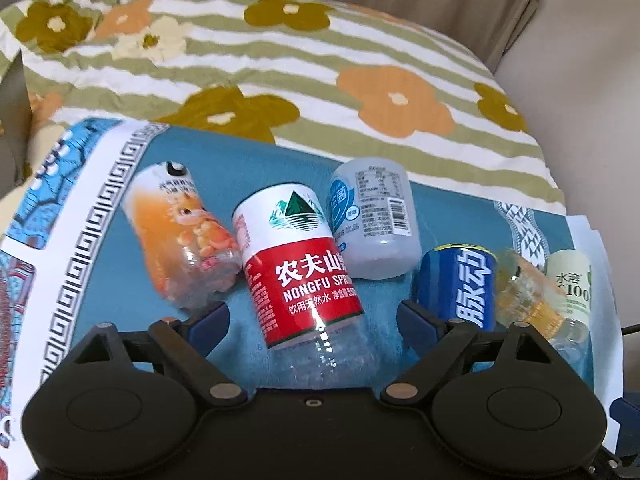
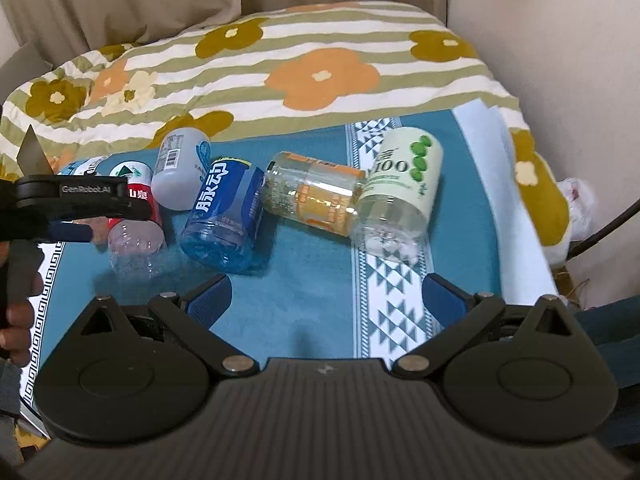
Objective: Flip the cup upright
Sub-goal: 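Move the right tool toward the red-labelled Nongfu Spring bottle, then close the right gripper around the red-labelled bottle's label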
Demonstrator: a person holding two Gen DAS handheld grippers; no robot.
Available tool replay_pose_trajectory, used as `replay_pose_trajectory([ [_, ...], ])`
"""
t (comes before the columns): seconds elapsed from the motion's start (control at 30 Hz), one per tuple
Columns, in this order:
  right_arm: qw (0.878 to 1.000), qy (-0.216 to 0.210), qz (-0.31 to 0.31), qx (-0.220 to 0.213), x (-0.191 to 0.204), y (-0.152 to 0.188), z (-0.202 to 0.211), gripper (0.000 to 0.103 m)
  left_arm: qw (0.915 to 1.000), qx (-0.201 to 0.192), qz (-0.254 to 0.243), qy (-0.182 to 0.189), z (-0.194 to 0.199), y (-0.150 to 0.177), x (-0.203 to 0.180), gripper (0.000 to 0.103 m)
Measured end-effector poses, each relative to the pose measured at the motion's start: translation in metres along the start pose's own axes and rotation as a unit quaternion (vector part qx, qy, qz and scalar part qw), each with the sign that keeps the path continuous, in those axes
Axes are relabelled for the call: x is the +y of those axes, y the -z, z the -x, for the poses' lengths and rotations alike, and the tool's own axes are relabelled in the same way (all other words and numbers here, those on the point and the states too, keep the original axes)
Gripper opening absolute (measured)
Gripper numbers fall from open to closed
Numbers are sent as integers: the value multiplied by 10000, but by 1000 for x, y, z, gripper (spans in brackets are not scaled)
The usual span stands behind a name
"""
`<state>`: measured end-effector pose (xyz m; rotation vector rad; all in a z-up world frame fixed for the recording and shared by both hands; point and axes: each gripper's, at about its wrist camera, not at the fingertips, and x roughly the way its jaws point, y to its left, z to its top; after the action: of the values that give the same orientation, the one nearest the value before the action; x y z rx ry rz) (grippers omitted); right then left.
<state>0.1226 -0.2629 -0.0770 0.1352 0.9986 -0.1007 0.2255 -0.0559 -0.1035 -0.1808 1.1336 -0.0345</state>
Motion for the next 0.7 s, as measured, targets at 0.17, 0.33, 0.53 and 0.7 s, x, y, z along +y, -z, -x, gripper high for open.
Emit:
replay_pose_trajectory([
  [0.17, 9999, -11, 26, 141, 7, -7, -14, 103, 9998, 139, 120, 83, -13, -6, 5, 88],
  [0.33, 9997, -61, 22, 241, 11, -10, -24, 103, 9992, 269, 238, 179, -21, -10, 9, 79],
  [0.53, 9995, -100, 61, 280, 14, -12, -27, 103, 9987, 319, 311, 241, -24, -11, 10, 71],
  [0.7, 9996, -120, 48, 254, 14, -11, -25, 103, 9990, 231, 274, 253, -15, -8, 8, 71],
])
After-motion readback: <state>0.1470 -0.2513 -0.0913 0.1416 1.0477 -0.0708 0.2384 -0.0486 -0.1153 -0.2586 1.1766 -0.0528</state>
